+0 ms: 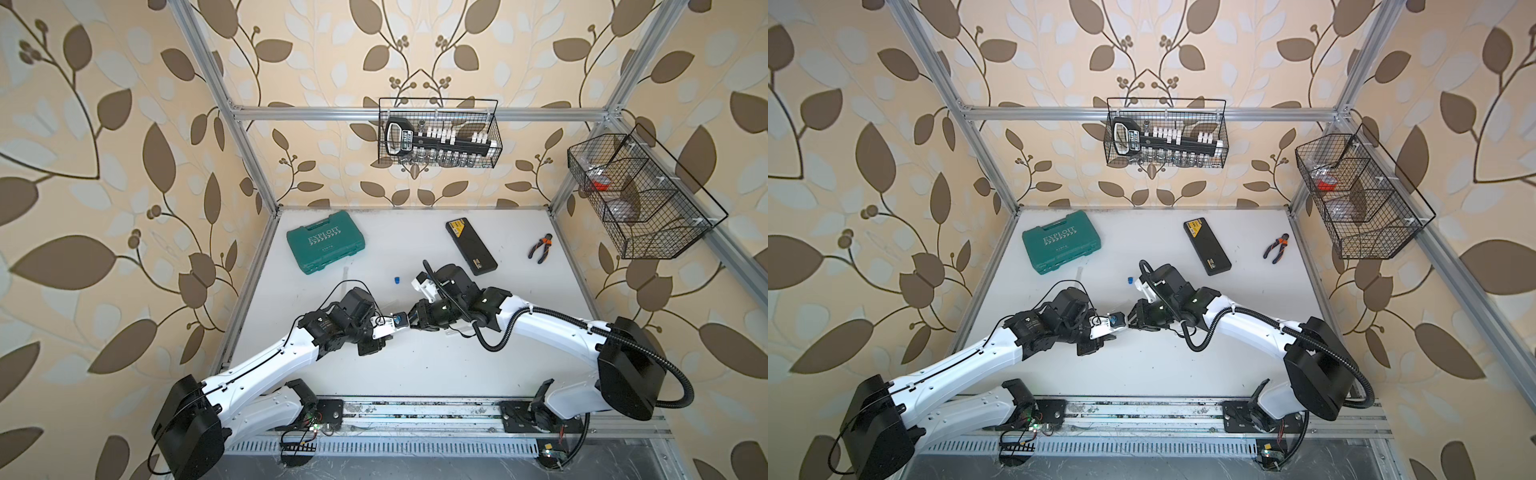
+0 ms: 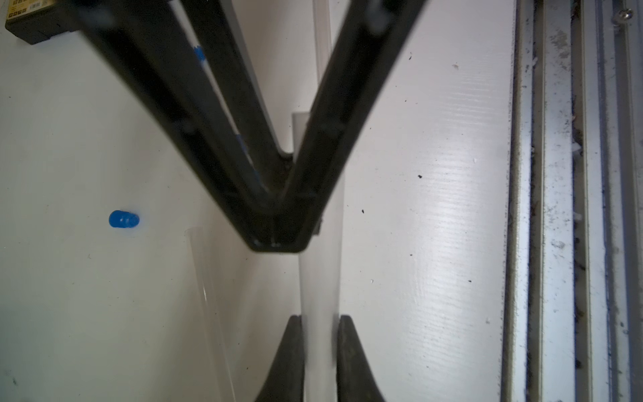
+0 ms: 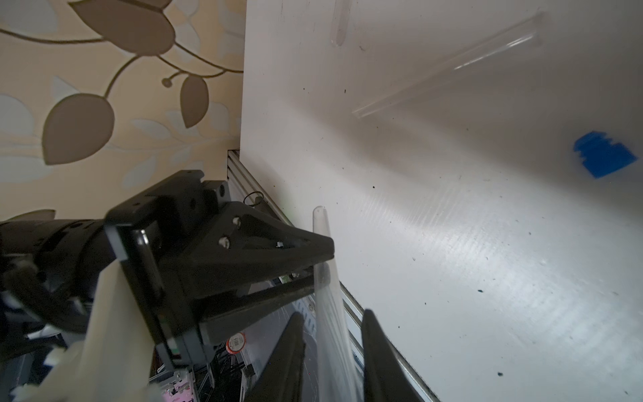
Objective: Insert stoppers into test tubes
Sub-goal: Pick up the test tube at the center of the board.
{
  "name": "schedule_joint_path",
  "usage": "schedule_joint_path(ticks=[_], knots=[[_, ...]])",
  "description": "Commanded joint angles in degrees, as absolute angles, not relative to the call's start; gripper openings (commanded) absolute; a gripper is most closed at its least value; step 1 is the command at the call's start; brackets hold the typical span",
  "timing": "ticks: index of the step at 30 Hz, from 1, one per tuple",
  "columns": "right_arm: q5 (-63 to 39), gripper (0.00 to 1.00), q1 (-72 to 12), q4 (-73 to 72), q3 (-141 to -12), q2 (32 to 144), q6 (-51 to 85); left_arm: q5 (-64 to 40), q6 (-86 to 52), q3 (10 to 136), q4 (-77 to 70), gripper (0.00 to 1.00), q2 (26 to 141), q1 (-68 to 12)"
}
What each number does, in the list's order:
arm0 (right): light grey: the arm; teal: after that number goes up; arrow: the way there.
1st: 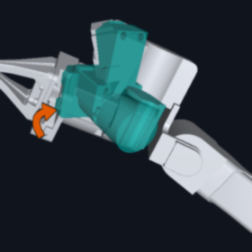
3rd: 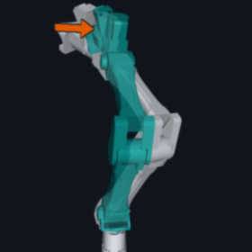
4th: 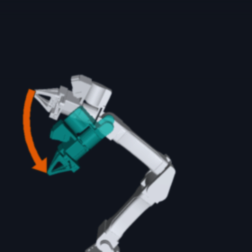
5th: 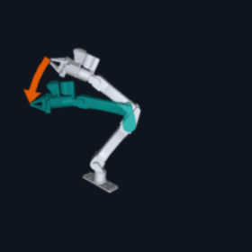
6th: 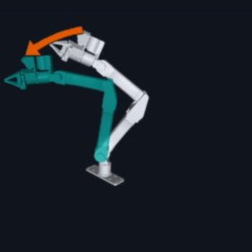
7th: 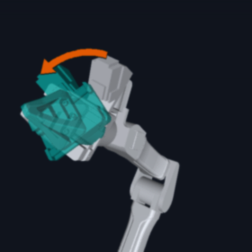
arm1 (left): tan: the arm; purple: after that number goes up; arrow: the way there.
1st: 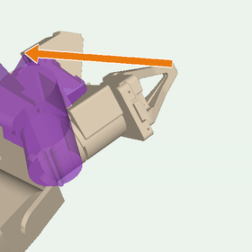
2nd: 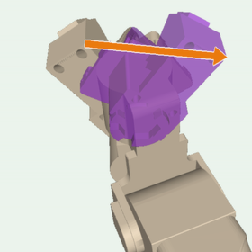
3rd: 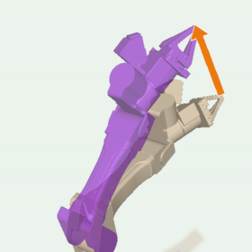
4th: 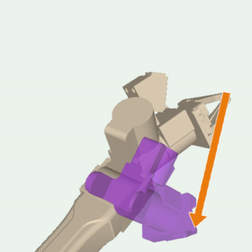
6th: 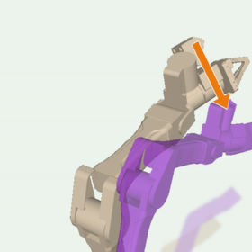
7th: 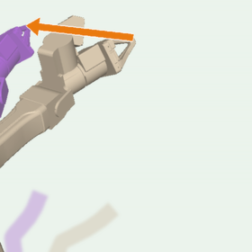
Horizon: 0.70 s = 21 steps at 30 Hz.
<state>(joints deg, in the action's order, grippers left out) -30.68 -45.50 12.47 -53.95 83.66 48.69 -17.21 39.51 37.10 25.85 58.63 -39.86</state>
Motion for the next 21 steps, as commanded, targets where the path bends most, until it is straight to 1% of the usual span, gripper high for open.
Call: schedule_joint_path(ticks=[1, 3, 9, 12, 16, 21], knots=[[-30.94, 0.24, -45.97, 10.90, -53.81, 84.20, 49.80, -16.41, 40.25, 38.54, 25.62, 0.04, 57.97, -40.53], [-31.11, 0.22, -45.94, 10.91, -53.71, 84.20, 49.92, -16.27, 40.23, 38.47, 25.71, 0.04, 57.83, -40.57], [-31.12, 0.21, -46.04, 11.27, -53.48, 84.16, 49.79, -15.91, 40.12, 38.43, 26.11, 0.04, 57.40, -40.61], [-31.20, 0.25, -46.10, 11.73, -53.35, 84.26, 49.49, -15.74, 40.08, 38.43, 26.21, 0.04, 57.22, -40.69], [-31.20, 0.26, -46.22, 12.34, -53.31, 84.32, 49.14, -15.66, 40.17, 38.52, 26.32, 0.04, 57.13, -40.70], [-31.11, 0.21, -46.46, 12.64, -53.35, 84.29, 49.04, -15.68, 40.08, 38.58, 26.43, 0.04, 57.13, -40.83]])
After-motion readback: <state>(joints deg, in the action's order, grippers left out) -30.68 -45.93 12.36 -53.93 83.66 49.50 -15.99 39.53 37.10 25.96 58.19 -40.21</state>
